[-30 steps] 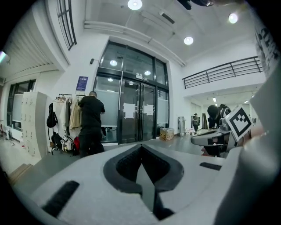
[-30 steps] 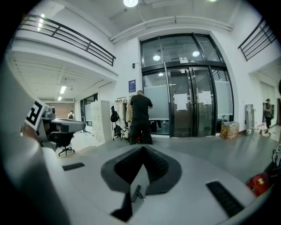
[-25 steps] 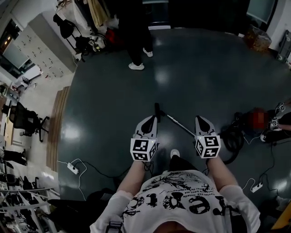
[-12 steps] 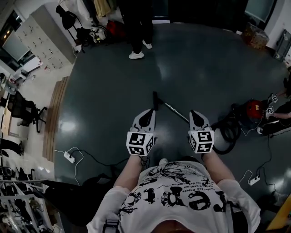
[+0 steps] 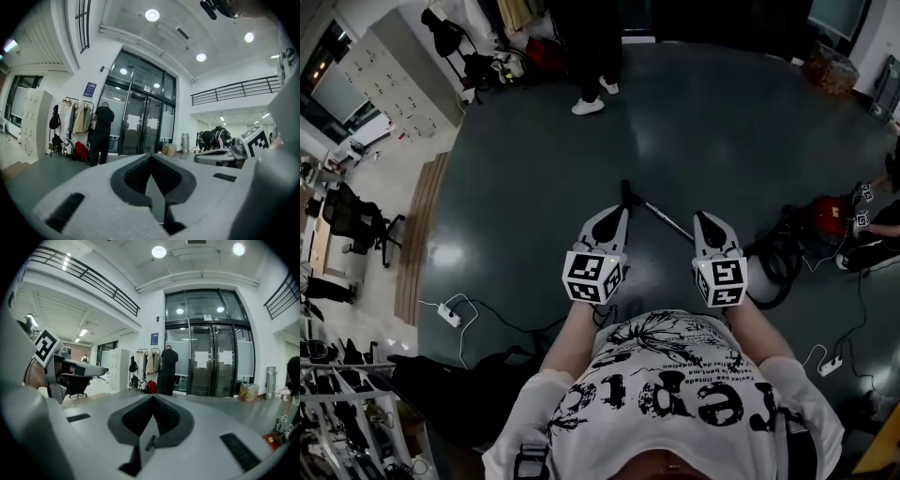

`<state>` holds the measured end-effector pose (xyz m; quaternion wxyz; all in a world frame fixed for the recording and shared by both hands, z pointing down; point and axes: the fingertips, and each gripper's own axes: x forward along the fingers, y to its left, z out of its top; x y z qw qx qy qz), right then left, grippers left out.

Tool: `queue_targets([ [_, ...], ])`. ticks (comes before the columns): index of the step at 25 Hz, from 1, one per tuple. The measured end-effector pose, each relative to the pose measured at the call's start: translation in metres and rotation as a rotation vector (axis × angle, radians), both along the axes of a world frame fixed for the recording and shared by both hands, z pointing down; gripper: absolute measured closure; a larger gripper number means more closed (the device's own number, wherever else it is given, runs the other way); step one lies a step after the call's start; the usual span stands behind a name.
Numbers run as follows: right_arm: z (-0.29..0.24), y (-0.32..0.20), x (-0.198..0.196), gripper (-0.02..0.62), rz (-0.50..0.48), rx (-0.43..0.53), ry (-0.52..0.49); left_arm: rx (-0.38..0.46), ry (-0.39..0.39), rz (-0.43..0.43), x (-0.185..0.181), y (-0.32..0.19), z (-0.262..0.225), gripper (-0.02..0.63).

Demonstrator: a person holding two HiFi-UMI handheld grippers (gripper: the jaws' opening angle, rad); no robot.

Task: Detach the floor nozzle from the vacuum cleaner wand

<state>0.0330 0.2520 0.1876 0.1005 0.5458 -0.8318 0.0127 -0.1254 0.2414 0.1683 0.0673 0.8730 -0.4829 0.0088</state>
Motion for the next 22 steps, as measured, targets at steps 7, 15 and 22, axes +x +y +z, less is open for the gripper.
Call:
queue_targets([
  [7,0.028,0.002,0.001,0.594,0.062,-0.038,-0.017,0.002,-0.022,0.02,-0.005,0.008,0.011,0.601],
  [15,0.035,0.005,-0.02,0.594,0.065,-0.061,-0.026,-0.051,-0.002,-0.003,-0.031,0.008,0.033,0.601],
  [22,0.034,-0.003,-0.021,0.594,0.087,-0.068,-0.021,-0.053,0.0,0.004,-0.036,-0.002,0.033,0.601],
])
